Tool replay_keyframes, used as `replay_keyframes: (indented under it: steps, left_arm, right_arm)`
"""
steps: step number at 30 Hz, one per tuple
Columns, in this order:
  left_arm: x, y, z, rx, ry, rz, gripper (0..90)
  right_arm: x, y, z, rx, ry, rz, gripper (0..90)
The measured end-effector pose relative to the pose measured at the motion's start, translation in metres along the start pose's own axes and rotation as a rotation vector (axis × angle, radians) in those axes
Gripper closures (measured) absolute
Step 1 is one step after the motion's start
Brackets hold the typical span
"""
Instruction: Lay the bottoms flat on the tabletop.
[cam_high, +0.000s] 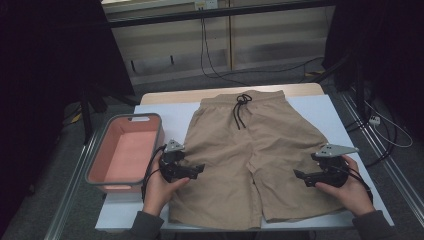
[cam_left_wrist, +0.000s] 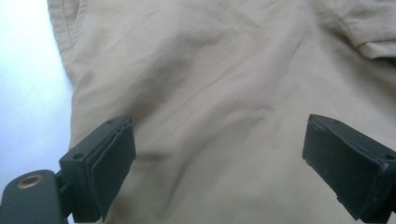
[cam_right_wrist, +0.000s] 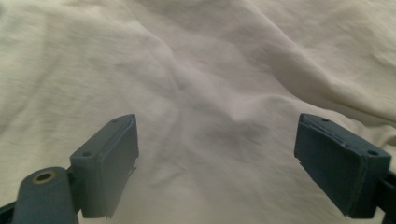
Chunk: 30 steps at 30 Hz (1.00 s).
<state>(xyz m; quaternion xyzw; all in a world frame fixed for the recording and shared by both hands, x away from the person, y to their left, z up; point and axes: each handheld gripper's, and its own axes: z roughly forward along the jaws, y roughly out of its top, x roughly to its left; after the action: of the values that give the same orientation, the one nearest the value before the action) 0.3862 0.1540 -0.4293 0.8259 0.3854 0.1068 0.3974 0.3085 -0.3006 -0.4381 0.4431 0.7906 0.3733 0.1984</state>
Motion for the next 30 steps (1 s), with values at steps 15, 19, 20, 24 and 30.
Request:
replay_keyframes:
  steps: [15, 19, 20, 24, 30]
  left_arm:
    - [0.005, -0.022, 0.005, 0.055, 0.05, 0.013, 9.9]
    - [0.005, -0.026, 0.007, 0.068, 0.052, 0.017, 8.9]
    - [0.005, -0.028, 0.008, 0.066, 0.055, 0.019, 9.0]
    - [0.003, -0.029, 0.006, 0.073, 0.052, 0.024, 8.9]
    - [-0.004, -0.032, -0.001, 0.107, 0.038, 0.046, 10.7]
  right_arm:
    - [0.008, -0.003, 0.005, -0.002, 0.022, -0.032, 13.2]
    - [0.009, -0.003, 0.006, 0.002, 0.025, -0.038, 13.2]
    - [0.009, -0.003, 0.006, 0.002, 0.027, -0.041, 13.2]
    - [0.009, -0.004, 0.007, 0.005, 0.033, -0.041, 13.2]
    - [0.009, -0.004, 0.006, 0.002, 0.036, -0.038, 13.2]
